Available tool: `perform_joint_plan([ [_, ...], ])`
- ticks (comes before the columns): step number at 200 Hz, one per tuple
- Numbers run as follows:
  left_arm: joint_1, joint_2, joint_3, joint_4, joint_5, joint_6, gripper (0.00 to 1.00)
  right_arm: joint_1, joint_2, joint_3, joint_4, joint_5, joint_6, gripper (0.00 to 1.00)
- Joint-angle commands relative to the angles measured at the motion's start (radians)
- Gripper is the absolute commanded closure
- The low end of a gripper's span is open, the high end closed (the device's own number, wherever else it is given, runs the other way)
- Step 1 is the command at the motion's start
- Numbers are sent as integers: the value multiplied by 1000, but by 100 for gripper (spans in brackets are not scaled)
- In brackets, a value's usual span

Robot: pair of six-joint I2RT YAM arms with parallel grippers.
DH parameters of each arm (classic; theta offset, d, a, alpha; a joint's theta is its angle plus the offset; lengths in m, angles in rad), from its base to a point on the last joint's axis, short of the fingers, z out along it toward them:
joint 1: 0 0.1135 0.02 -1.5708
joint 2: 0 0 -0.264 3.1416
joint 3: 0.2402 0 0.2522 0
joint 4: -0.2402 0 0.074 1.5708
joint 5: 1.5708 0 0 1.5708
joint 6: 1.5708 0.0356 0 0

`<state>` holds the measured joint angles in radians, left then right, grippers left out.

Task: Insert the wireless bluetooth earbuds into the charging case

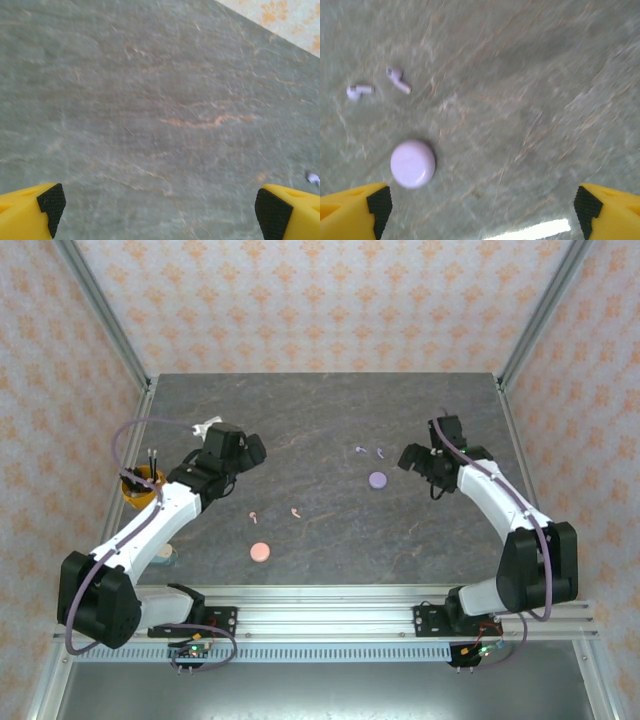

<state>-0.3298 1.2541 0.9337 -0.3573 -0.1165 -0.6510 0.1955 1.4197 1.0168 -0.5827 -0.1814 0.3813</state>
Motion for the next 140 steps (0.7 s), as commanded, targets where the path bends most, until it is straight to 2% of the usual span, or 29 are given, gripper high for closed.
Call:
perform_joint_plan([
  [1,-47,37,44,-81,-15,-122,0,84,69,63,-133,27,14,7],
  [47,-133,164,167,-143,-4,-175,0,219,240,205,-232,100,33,10],
  [99,-182,260,242,-142,-22,-206,0,244,451,416,-347,103,4,11],
  [140,-196,293,270,-138,-6,-212,0,243,558,522,-381,85,-38,12],
])
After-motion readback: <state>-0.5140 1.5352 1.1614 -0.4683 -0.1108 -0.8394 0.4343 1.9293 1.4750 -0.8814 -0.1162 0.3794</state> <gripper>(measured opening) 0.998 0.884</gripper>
